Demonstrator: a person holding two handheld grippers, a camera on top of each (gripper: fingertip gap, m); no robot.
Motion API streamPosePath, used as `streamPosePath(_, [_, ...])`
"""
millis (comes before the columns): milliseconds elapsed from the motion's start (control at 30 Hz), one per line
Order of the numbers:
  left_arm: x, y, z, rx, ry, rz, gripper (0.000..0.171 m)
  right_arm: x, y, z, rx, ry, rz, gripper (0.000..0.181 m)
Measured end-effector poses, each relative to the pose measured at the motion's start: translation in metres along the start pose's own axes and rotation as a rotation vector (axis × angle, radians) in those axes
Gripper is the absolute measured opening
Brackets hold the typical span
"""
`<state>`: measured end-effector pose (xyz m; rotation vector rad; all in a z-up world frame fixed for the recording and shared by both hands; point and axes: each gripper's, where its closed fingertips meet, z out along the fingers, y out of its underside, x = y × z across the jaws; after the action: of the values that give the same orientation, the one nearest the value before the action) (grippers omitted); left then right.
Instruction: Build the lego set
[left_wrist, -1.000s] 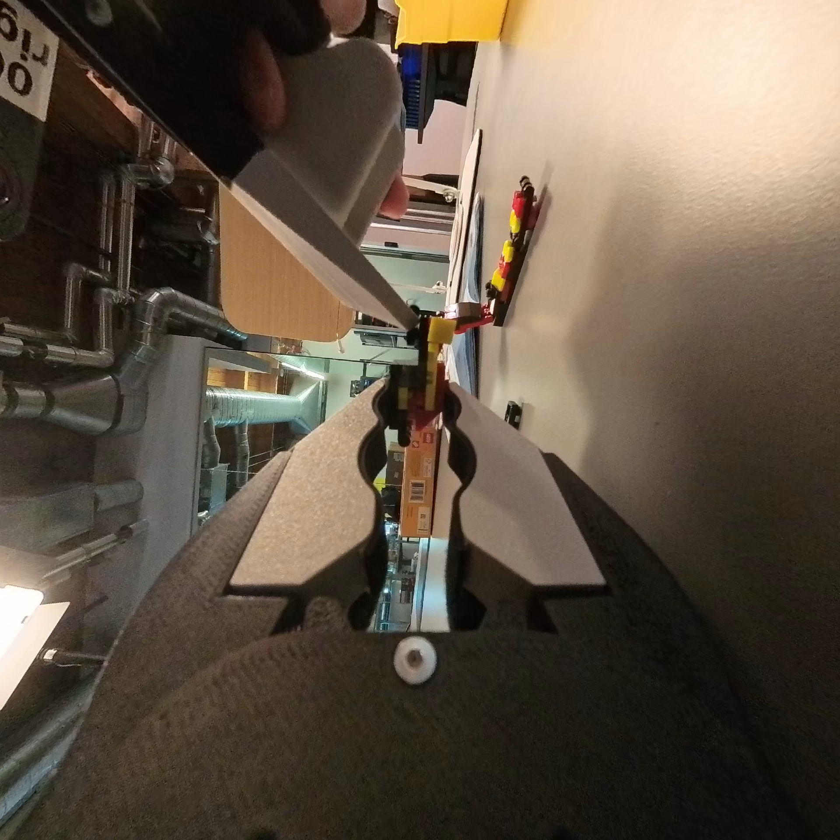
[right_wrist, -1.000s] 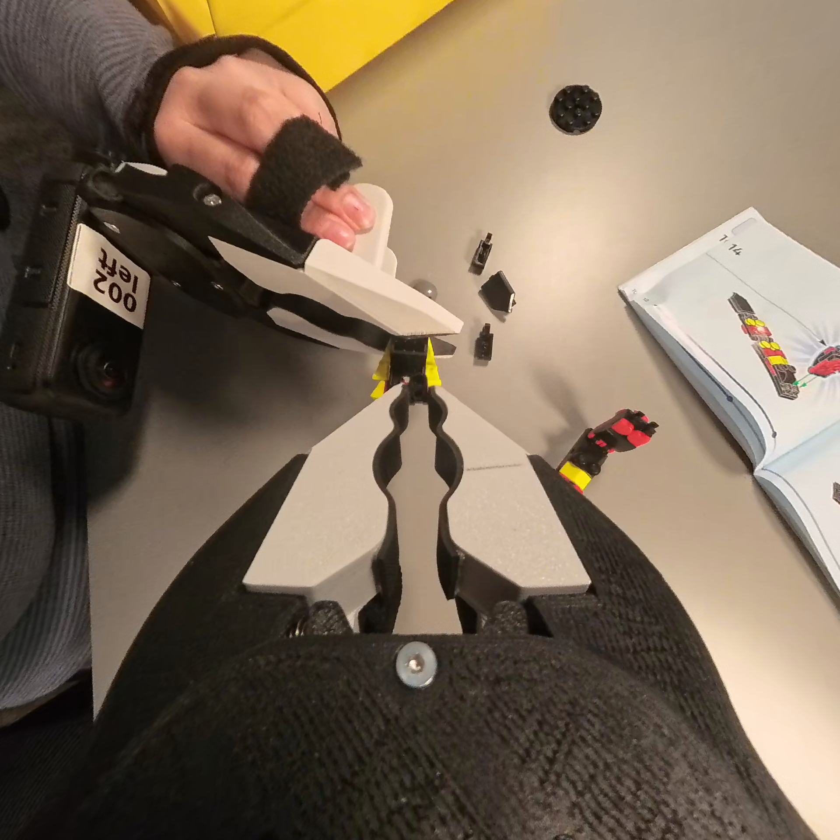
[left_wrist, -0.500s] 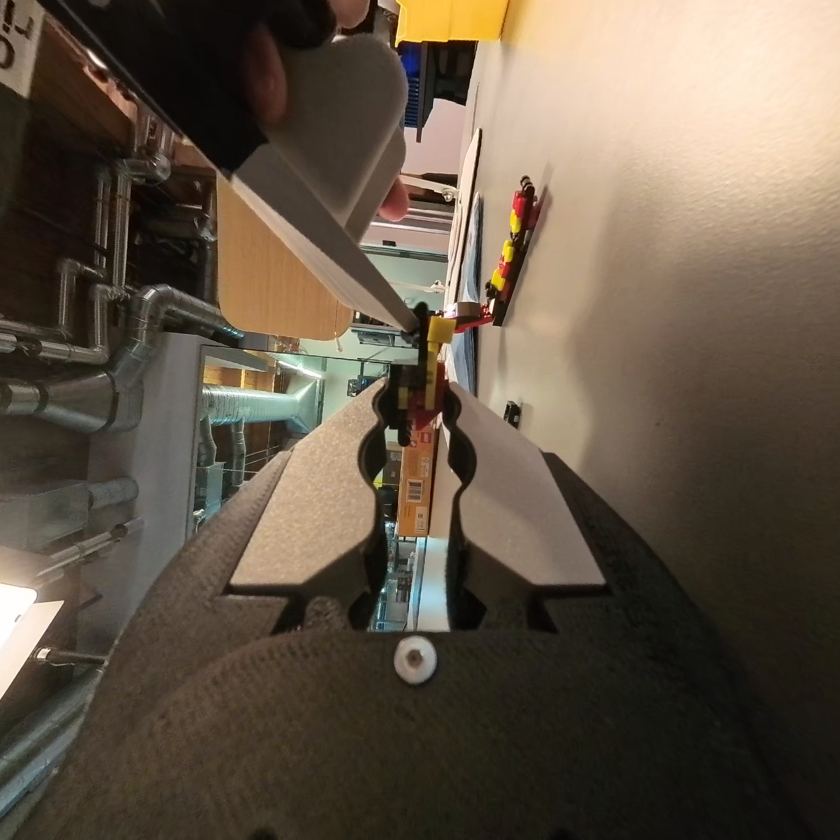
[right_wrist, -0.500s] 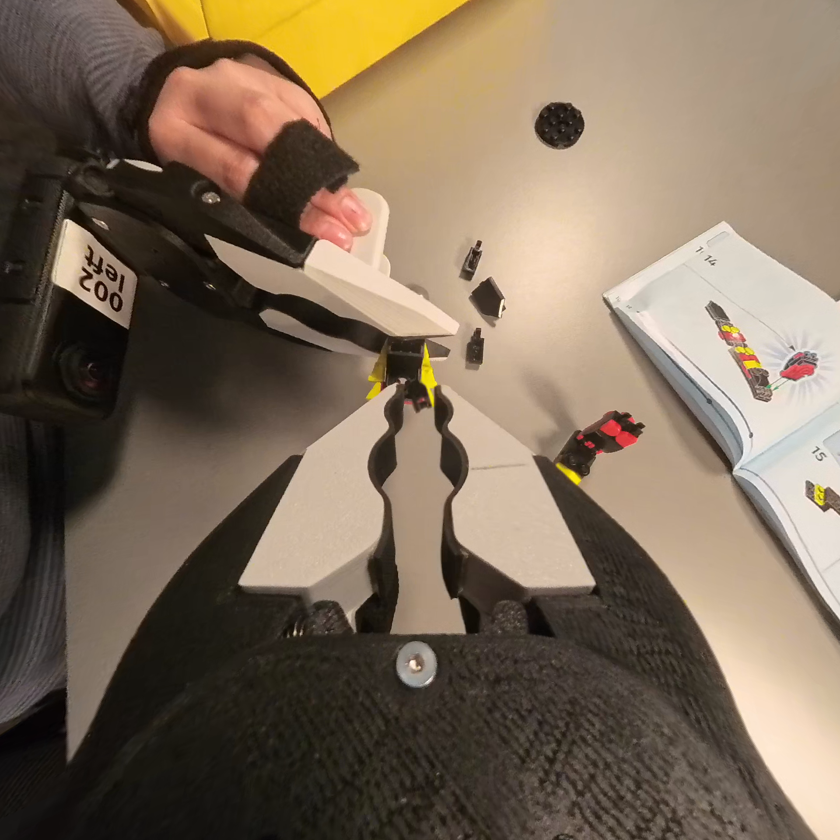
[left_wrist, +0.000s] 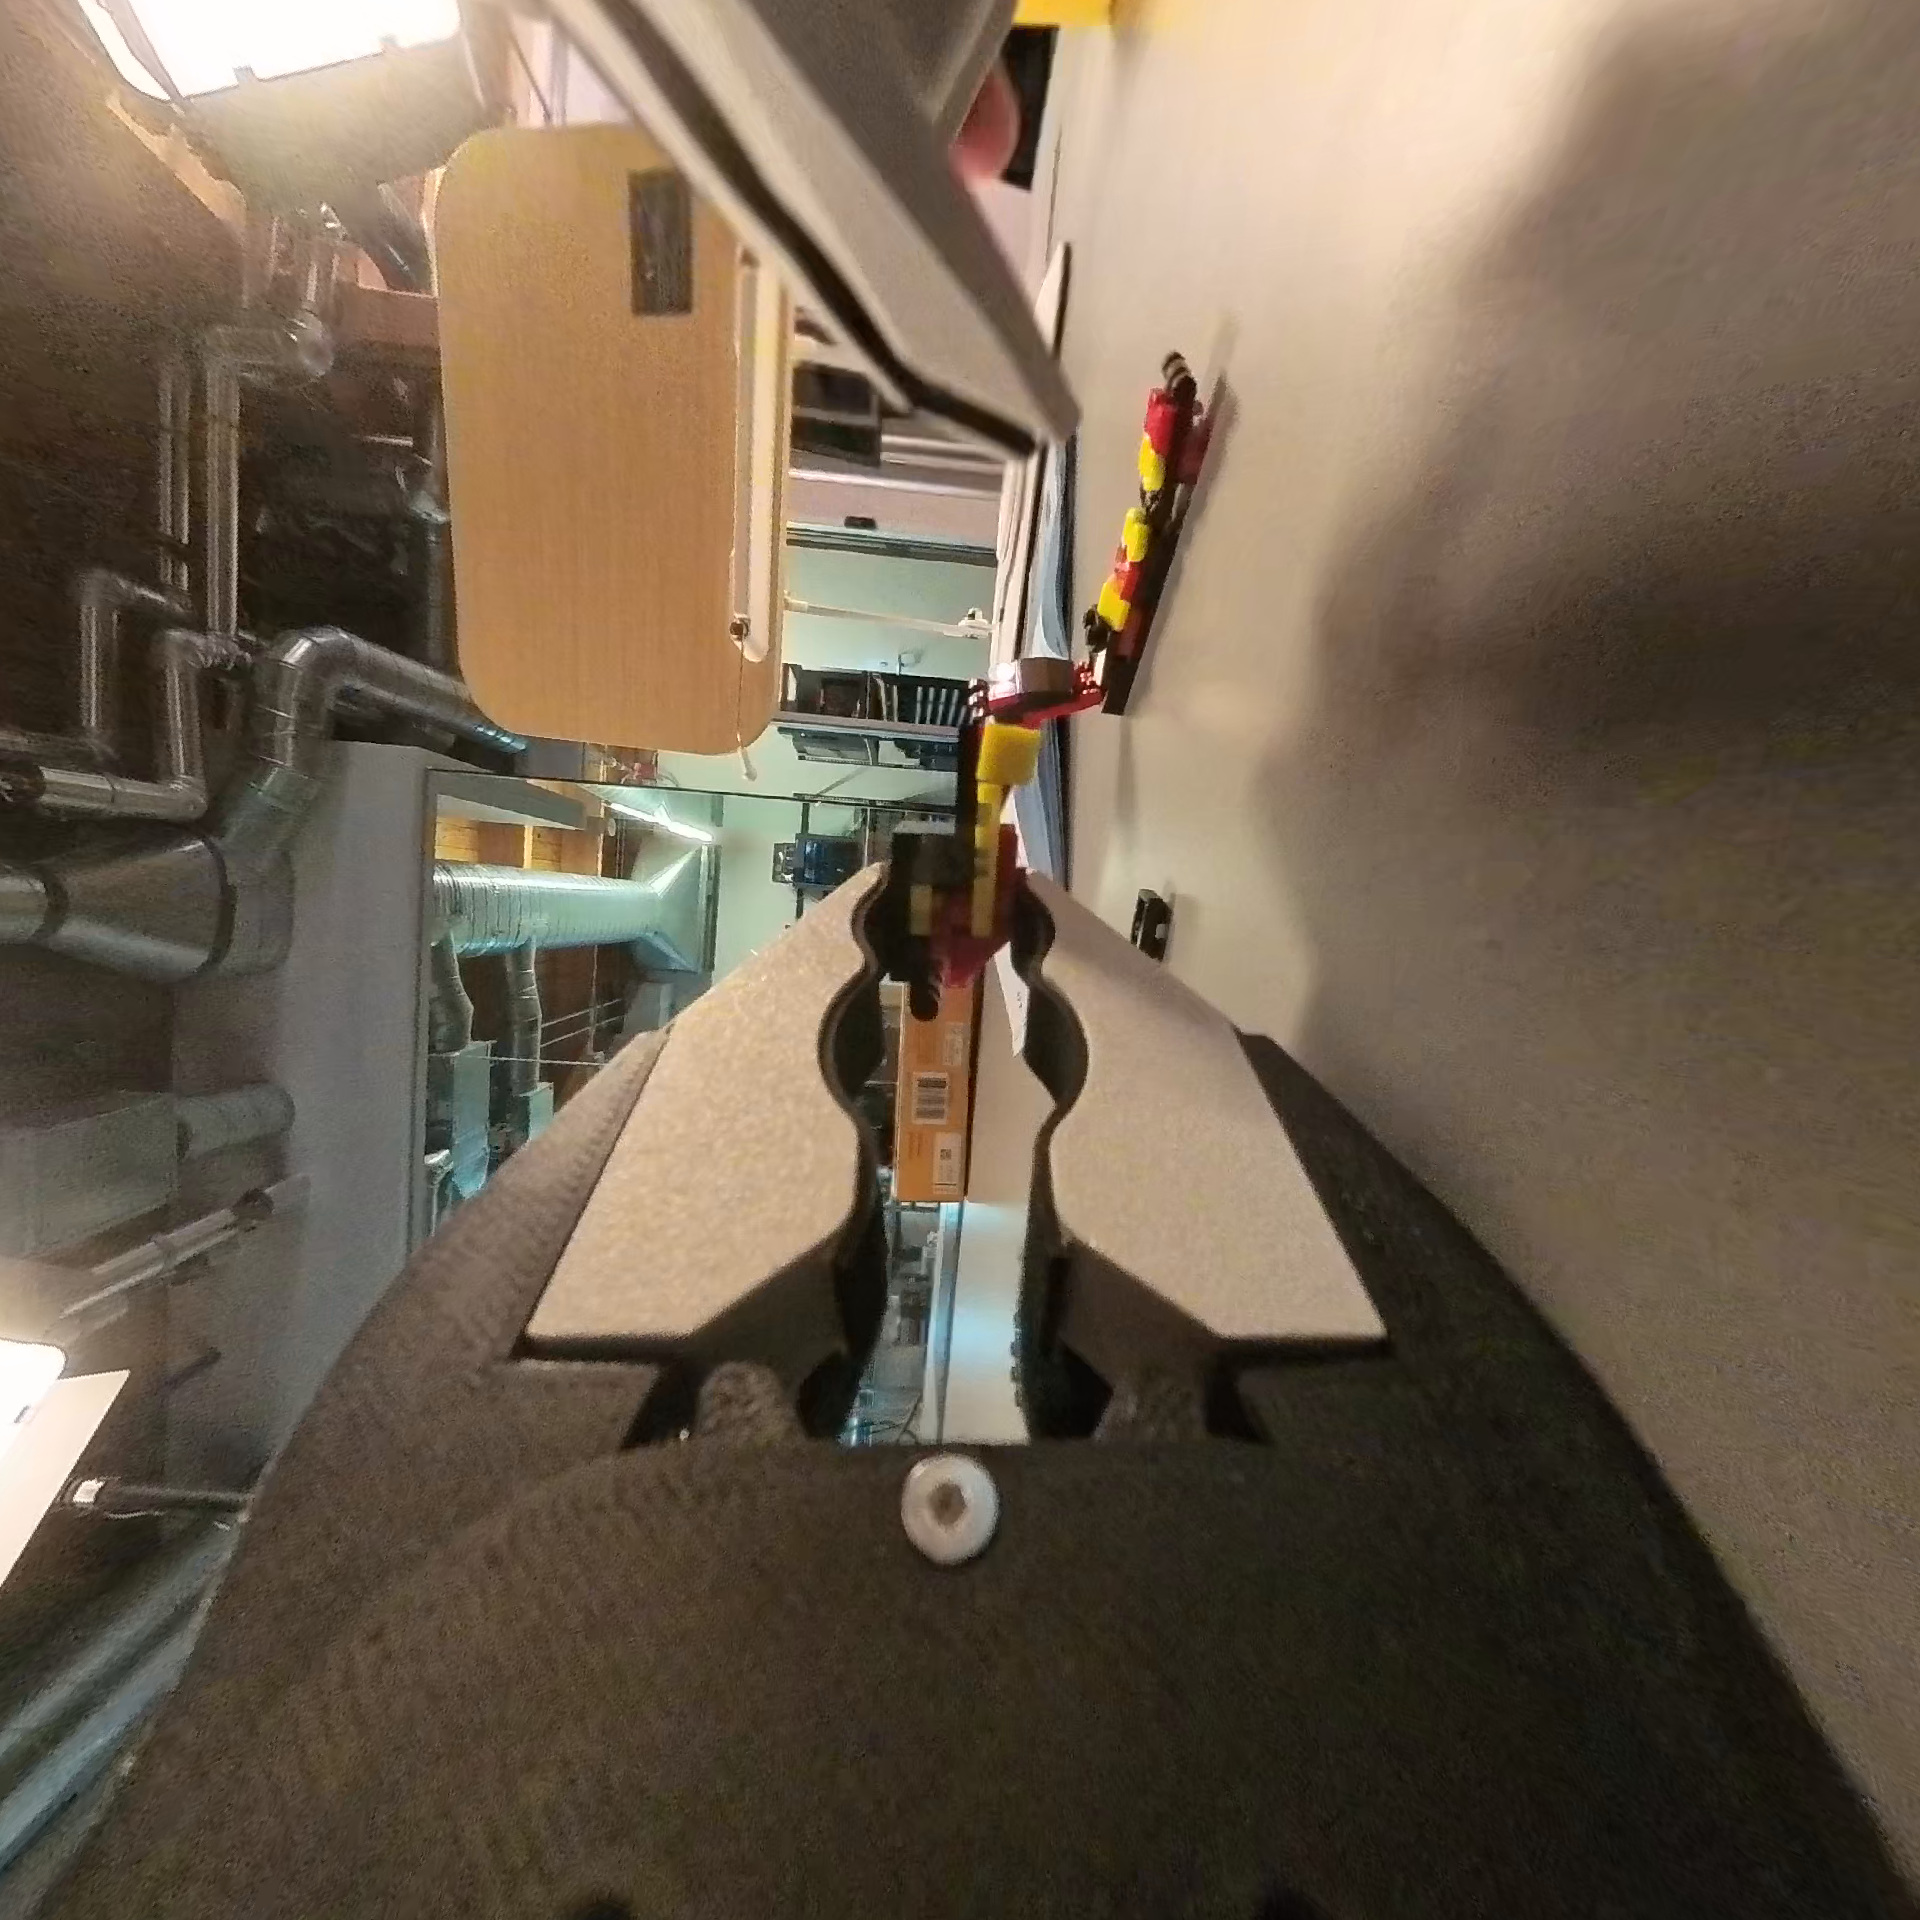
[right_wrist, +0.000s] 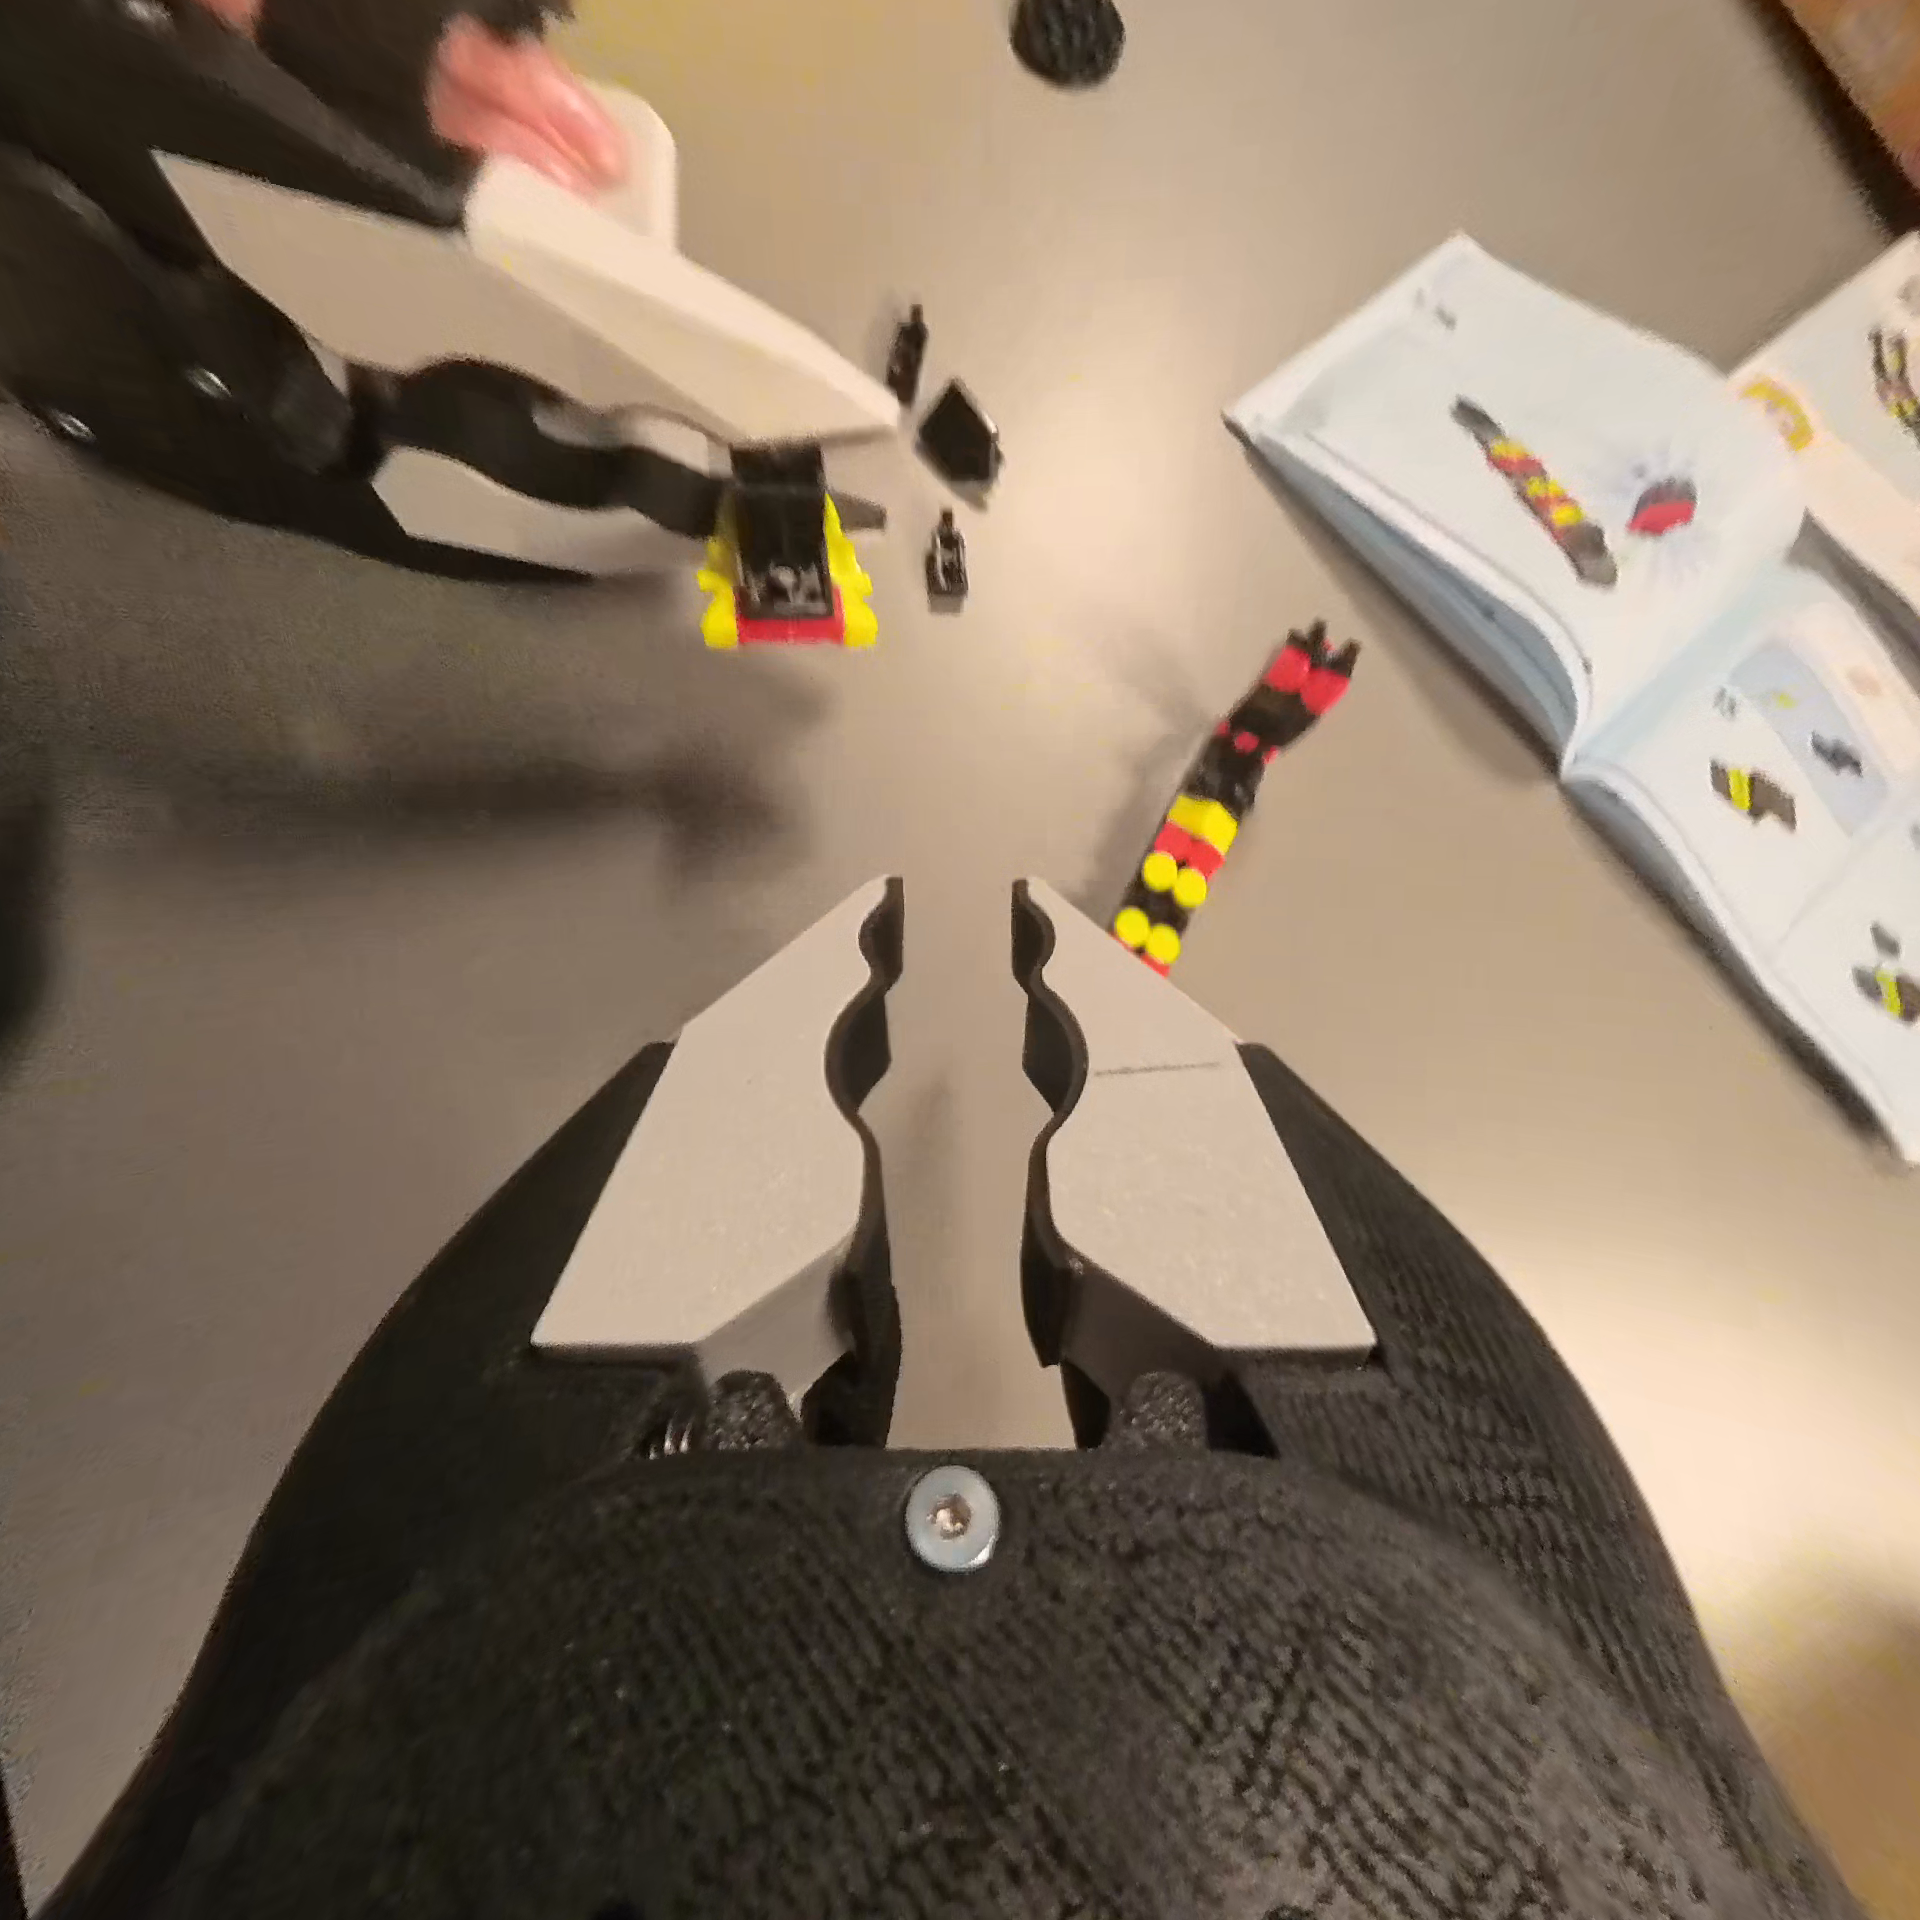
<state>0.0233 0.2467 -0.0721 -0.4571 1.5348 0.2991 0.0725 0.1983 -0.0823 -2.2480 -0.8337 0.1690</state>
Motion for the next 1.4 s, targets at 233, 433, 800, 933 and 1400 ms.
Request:
streamPosePath(233, [-0.001,0.001,-0.001,-0.010,0.022,-0.068,0.020,0.010,0.049,-0.033,0.033,0.156,0.116,0.023])
streamPosePath(433, [0.001,-0.005,-0.004,0.031,0.060,-0.137,0.020,-0.001,0.099,-0.081,0.071,0.278,0.301,0.024])
streamPosePath(800, [0.008,-0.016,-0.005,0.094,0.113,-0.179,0.020,-0.040,0.129,-0.090,0.109,0.223,0.327,0.021])
streamPosePath(933, [0.006,-0.017,-0.007,0.095,0.091,-0.162,0.020,-0.041,0.131,-0.081,0.086,0.194,0.310,0.017])
streamPosePath(1400, [-0.010,-0.022,-0.012,0.134,0.008,-0.181,0.020,-0.033,-0.038,-0.035,0.263,-0.092,0.138,0.006])
